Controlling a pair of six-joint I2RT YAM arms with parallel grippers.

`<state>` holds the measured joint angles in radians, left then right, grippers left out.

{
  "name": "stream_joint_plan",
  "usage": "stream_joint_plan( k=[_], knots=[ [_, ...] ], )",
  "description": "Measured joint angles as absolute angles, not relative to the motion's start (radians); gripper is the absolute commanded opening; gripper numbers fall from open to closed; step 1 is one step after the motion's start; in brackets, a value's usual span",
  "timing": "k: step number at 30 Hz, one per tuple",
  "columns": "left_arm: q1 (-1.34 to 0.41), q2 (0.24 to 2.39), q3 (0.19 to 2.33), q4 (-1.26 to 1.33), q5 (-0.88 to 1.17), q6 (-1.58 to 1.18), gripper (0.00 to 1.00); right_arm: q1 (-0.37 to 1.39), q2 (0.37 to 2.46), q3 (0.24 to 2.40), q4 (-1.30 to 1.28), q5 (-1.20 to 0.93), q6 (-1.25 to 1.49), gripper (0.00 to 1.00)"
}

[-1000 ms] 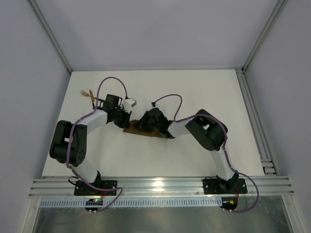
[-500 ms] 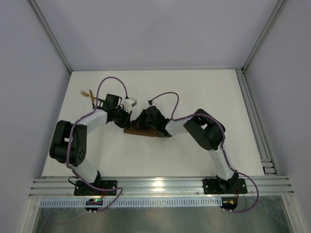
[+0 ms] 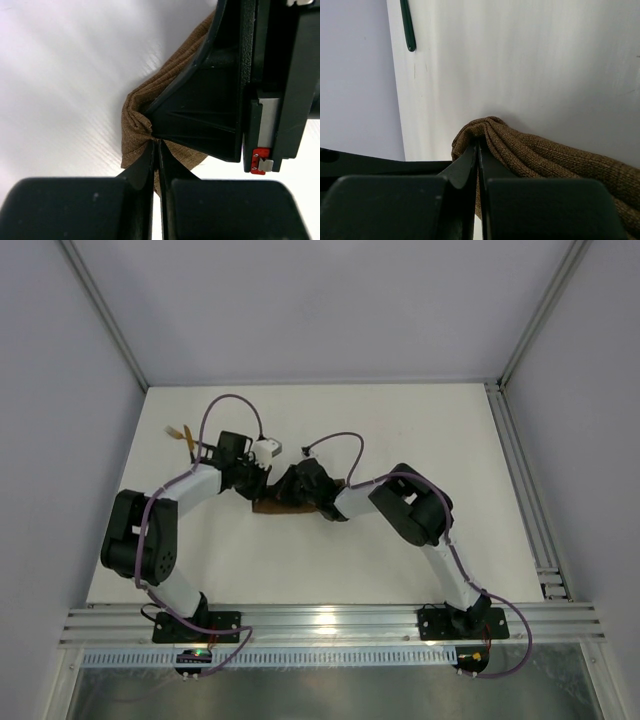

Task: Fold the napkin into a case and place the utensils inside
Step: Smooth out the smaller rectangle-folded napkin at the center of the board.

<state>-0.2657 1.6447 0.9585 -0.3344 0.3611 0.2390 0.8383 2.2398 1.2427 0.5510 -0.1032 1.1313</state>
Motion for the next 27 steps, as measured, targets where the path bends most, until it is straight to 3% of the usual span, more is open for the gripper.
stream_joint_plan(
  k=[8,16,21,27],
  knots=[
    [-0.266,1.608,0.958,-0.305,0.249,0.234,0.01,0.843,2.245,1.229,0.583,-0.088,1.162,0.03],
    [-0.271,1.609,0.958,-0.294,0.245,0.234,0.08,0.844,2.246,1.234,0.581,-0.093,1.157,0.03],
    [-0.289,1.609,0.952,-0.281,0.251,0.242,0.0,0.849,2.262,1.268,0.568,-0.109,1.138,0.03],
    [-0.283,1.609,0.939,-0.281,0.291,0.268,0.0,0.85,2.288,1.303,0.568,-0.133,1.14,0.03]
  ],
)
